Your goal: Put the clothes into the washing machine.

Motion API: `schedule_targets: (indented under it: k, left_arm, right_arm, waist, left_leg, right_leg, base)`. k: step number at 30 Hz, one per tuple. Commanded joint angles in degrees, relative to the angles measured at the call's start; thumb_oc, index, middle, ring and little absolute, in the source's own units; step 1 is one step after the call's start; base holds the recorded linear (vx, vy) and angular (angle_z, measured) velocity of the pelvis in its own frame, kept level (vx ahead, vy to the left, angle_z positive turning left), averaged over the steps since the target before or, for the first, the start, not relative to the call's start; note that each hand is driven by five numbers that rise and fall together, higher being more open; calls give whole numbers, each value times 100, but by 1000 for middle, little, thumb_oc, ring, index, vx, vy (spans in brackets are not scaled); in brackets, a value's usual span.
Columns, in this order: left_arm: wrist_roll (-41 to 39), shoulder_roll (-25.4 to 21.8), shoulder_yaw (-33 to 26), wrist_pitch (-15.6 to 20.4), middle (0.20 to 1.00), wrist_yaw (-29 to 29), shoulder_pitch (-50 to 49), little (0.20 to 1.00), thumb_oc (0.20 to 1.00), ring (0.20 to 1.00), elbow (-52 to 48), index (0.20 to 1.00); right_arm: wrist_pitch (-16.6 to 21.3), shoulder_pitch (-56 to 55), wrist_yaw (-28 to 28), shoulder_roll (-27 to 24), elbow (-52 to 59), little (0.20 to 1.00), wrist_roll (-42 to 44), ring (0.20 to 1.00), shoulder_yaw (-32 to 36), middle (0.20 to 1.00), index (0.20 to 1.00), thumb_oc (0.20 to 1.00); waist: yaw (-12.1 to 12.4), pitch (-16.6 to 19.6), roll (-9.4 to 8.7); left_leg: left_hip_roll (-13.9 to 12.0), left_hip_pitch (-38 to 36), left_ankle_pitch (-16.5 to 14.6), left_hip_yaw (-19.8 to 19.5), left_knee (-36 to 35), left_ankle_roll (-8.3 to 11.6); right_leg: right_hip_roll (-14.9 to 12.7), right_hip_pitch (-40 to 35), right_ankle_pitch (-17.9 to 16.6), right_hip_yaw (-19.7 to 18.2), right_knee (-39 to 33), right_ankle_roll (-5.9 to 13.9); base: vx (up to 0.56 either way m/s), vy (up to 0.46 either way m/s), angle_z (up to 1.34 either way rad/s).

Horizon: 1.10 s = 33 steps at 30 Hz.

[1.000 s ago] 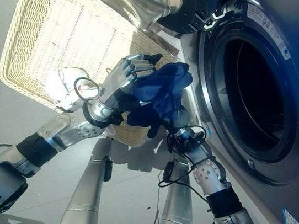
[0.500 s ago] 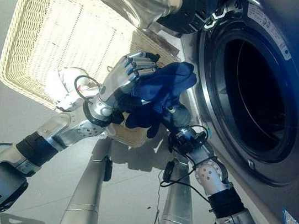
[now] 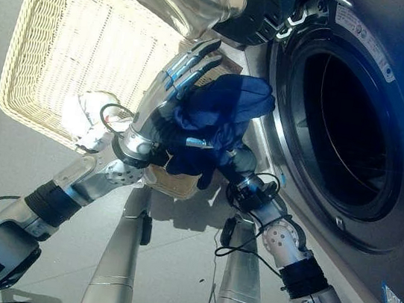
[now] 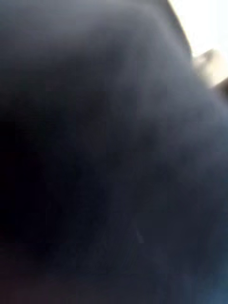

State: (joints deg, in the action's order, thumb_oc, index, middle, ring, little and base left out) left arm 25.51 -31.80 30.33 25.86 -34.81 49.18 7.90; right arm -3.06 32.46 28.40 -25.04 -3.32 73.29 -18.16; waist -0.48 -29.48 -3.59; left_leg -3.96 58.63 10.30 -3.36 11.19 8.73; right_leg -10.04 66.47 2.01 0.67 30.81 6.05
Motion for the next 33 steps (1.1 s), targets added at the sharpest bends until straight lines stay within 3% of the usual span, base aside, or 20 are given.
schedule_targets:
  k: [1, 9, 21, 23, 30, 33]
  left_arm:
    - [-423, 134, -253, -108, 1000, 681, -38, 1000, 1000, 1000, -233, 1000]
    - [-918, 127, -281, -87, 1000, 1631, -160, 1000, 1000, 1000, -448, 1000]
    - [-1395, 604, -1137, 1437, 1000, -925, -634, 1000, 1000, 1000, -4, 1000]
    - [-1404, 663, -1216, 1480, 1000, -1034, -669, 1000, 1000, 1000, 25, 1000]
    - [-1128, 844, -1558, 1775, 1000, -2241, -732, 1000, 1000, 1000, 146, 1000]
    - [-1076, 888, -1630, 1622, 1000, -2468, -657, 1000, 1000, 1000, 332, 1000]
  right_arm:
    - [244, 19, 631, 264, 1074, 200, 226, 200, -57, 200, 200, 200]
    - [524, -32, 530, 254, 1105, 200, 240, 200, 198, 200, 200, 200]
    - [1116, 55, -25, 449, 338, 200, 739, 200, 593, 200, 200, 200]
    - [1157, 78, -73, 464, 251, 200, 801, 200, 642, 200, 200, 200]
    - [1224, 238, -303, 400, -175, 200, 1016, 200, 916, 200, 200, 200]
    - [1188, 354, -508, 392, -508, 200, 1364, 200, 1002, 200, 200, 200]
  waist:
    - [-155, -31, 212]
    - [-162, -31, 227]
    - [-66, -31, 242]
    - [-52, -31, 252]
    - [-5, -31, 275]
    - [9, -31, 265]
  left_leg:
    - [469, 237, -299, -96, 578, -330]
    - [477, 244, -299, -77, 594, -354]
    - [478, 216, -315, -136, 634, -337]
    - [480, 219, -319, -145, 634, -333]
    - [485, 221, -328, -172, 647, -320]
    - [471, 214, -339, -173, 668, -298]
  right_leg:
    - [366, -440, -1085, 411, -1266, 199]
    - [361, -439, -1100, 411, -1261, 199]
    - [355, -461, -1061, 409, -1183, 162]
    - [345, -459, -1054, 414, -1177, 162]
    - [326, -464, -1030, 439, -1143, 151]
    - [322, -480, -1011, 448, -1112, 152]
  base:
    - [0, 0, 0]
    - [0, 0, 0]
    - [0, 0, 0]
    - [0, 0, 0]
    - [0, 0, 0]
    - [0, 0, 0]
